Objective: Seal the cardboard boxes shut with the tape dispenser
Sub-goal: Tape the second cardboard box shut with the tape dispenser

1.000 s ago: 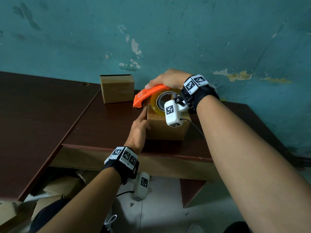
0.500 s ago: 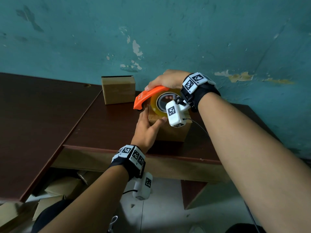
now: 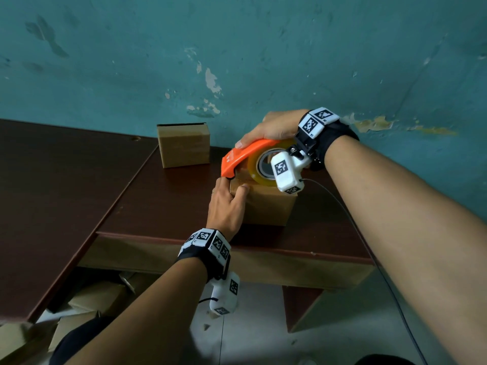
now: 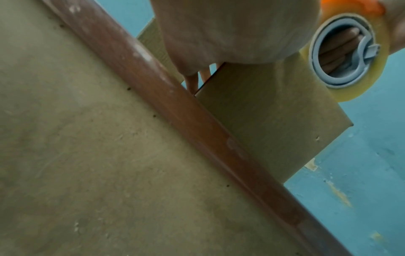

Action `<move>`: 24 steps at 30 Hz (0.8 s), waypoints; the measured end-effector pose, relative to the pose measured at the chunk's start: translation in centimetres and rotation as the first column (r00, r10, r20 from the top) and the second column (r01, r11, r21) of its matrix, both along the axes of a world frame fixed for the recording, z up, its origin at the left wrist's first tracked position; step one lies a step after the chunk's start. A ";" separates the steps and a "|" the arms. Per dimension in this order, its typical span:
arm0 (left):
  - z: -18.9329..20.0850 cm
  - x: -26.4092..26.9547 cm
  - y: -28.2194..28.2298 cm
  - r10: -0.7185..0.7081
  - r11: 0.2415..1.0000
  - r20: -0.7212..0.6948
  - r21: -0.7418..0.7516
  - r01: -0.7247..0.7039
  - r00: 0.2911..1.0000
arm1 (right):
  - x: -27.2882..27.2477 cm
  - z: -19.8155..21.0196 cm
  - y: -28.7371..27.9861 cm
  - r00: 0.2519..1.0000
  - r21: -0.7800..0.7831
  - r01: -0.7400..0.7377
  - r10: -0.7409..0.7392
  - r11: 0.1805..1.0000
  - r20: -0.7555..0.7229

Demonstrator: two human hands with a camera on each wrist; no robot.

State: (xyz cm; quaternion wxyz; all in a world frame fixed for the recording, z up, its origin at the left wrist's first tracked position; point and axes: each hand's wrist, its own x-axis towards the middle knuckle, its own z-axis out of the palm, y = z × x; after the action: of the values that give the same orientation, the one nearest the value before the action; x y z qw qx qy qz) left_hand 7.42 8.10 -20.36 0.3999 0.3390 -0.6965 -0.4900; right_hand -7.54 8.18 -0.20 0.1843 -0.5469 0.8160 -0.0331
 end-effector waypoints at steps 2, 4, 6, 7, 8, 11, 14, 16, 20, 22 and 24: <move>0.0 -0.1 0.1 0.001 1.000 0.009 0.004 -0.001 1.000 | -0.6 -0.1 0.2 1.000 0.005 0.002 -0.002 1.000 0.009; 0.0 -0.1 0.1 0.003 1.000 0.009 -0.003 -0.003 1.000 | -0.7 -0.1 0.2 1.000 -0.002 0.000 0.000 1.000 0.012; -0.1 -0.1 0.1 0.001 1.000 0.018 -0.006 -0.001 1.000 | -0.6 -0.1 0.3 1.000 0.001 -0.008 0.008 1.000 0.006; 0.0 -0.1 0.1 0.001 1.000 0.020 -0.007 0.000 1.000 | -0.7 -0.1 0.3 1.000 0.003 -0.013 0.013 1.000 0.003; -0.1 -0.1 0.0 0.003 1.000 0.018 -0.007 -0.003 1.000 | -0.7 0.0 0.4 1.000 0.003 -0.018 0.018 1.000 -0.001; -0.1 0.0 -0.1 0.004 1.000 0.024 -0.004 -0.004 1.000 | -0.9 -0.1 0.3 1.000 0.013 -0.013 0.013 1.000 -0.006; -0.4 -0.2 -0.3 0.006 1.000 0.032 -0.011 -0.006 0.999 | -1.1 -0.2 0.3 0.999 0.017 -0.021 0.021 1.000 -0.039; -0.5 -0.2 -0.4 0.011 1.000 0.032 -0.022 -0.010 0.999 | -1.3 -0.2 0.3 0.998 0.022 -0.021 0.022 1.000 -0.055; -0.6 -0.2 -0.5 0.002 1.000 0.034 -0.019 -0.001 0.999 | -1.6 -0.2 0.5 0.998 0.015 -0.034 0.034 0.999 -0.047; -0.7 -0.2 -0.5 -0.003 1.000 0.035 -0.022 0.004 0.999 | -1.6 -0.2 0.5 0.997 0.017 -0.042 0.043 0.999 -0.056; -0.8 -0.2 -0.6 -0.005 0.999 0.029 -0.034 0.006 1.000 | -1.9 0.0 0.7 0.997 0.025 -0.045 0.046 0.999 -0.054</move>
State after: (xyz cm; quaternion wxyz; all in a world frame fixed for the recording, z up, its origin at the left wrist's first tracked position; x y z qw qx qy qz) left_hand 7.26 7.54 -21.12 0.3942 0.3370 -0.7114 -0.4744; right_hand -9.44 8.87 -0.24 0.1691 -0.5638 0.8084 -0.0043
